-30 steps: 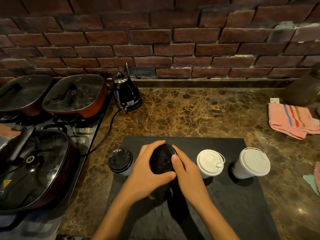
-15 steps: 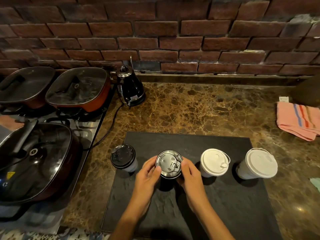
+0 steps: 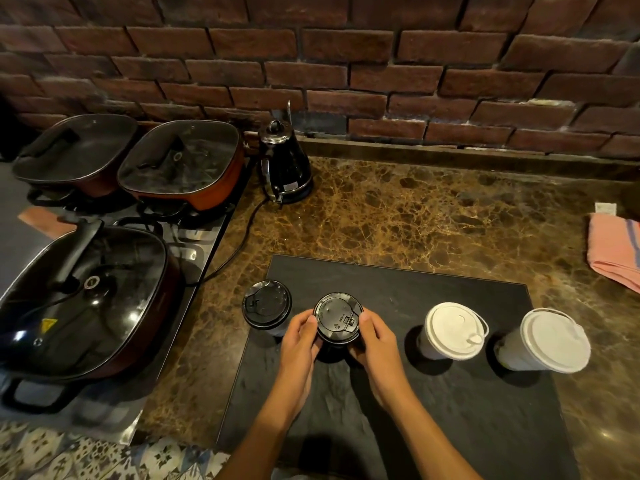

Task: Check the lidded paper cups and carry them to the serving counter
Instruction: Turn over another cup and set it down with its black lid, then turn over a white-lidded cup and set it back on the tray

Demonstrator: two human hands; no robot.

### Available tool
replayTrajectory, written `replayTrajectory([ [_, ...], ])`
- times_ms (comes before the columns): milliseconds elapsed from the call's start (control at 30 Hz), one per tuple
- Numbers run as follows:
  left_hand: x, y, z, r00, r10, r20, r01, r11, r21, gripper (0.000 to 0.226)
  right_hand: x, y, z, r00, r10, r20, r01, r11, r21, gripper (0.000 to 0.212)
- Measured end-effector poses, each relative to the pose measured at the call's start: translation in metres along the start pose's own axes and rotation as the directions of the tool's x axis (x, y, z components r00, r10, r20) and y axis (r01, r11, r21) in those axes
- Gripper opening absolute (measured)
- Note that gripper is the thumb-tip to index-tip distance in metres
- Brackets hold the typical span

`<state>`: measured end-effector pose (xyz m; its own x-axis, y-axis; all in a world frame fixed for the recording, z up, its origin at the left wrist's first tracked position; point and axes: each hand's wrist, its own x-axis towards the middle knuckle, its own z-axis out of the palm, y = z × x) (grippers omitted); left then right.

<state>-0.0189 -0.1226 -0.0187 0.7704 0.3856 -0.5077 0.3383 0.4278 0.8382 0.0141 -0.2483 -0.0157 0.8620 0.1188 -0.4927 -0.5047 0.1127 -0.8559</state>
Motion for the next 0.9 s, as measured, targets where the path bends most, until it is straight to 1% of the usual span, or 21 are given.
replayTrajectory([
  [400, 0.005, -0.001, 0.0, 0.994, -0.084, -0.071, 0.081, 0.996, -0.038, 0.012, 0.002, 0.003, 0.003, 0.999, -0.012, -0.03, 0.01, 0.998, -0.062, 0.027],
  [533, 0.003, -0.002, -0.001, 0.994, -0.082, -0.07, 0.078, 0.995, -0.055, 0.011, 0.001, 0.004, 0.001, 0.999, -0.011, -0.035, 0.01, 1.0, -0.027, 0.027],
  [633, 0.002, -0.003, -0.001, 0.995, -0.074, -0.066, 0.071, 0.996, -0.049, 0.013, 0.0, 0.001, 0.0, 0.999, -0.019, -0.048, 0.02, 1.0, 0.001, 0.031],
  [700, 0.003, -0.005, -0.003, 0.994, -0.082, -0.077, 0.079, 0.996, -0.039, 0.018, 0.0, 0.001, -0.002, 0.997, -0.03, -0.065, 0.027, 0.999, -0.045, 0.034],
  [767, 0.002, -0.009, -0.005, 0.983, -0.136, -0.12, 0.133, 0.991, -0.026, 0.028, -0.005, 0.001, -0.007, 0.995, -0.052, -0.084, 0.041, 0.991, -0.128, 0.033],
  [800, 0.001, -0.013, -0.006, 0.97, -0.184, -0.158, 0.184, 0.983, -0.014, 0.031, -0.009, -0.001, -0.011, 0.993, -0.073, -0.089, 0.057, 0.983, -0.174, 0.029],
  [867, -0.004, -0.026, -0.006, 0.92, -0.311, -0.237, 0.322, 0.947, 0.008, 0.031, -0.021, -0.007, -0.02, 0.988, -0.123, -0.097, 0.098, 0.968, -0.23, 0.029],
  [900, -0.009, -0.033, -0.003, 0.893, -0.374, -0.249, 0.39, 0.921, 0.018, 0.03, -0.028, -0.009, -0.026, 0.983, -0.156, -0.096, 0.129, 0.96, -0.248, 0.031],
])
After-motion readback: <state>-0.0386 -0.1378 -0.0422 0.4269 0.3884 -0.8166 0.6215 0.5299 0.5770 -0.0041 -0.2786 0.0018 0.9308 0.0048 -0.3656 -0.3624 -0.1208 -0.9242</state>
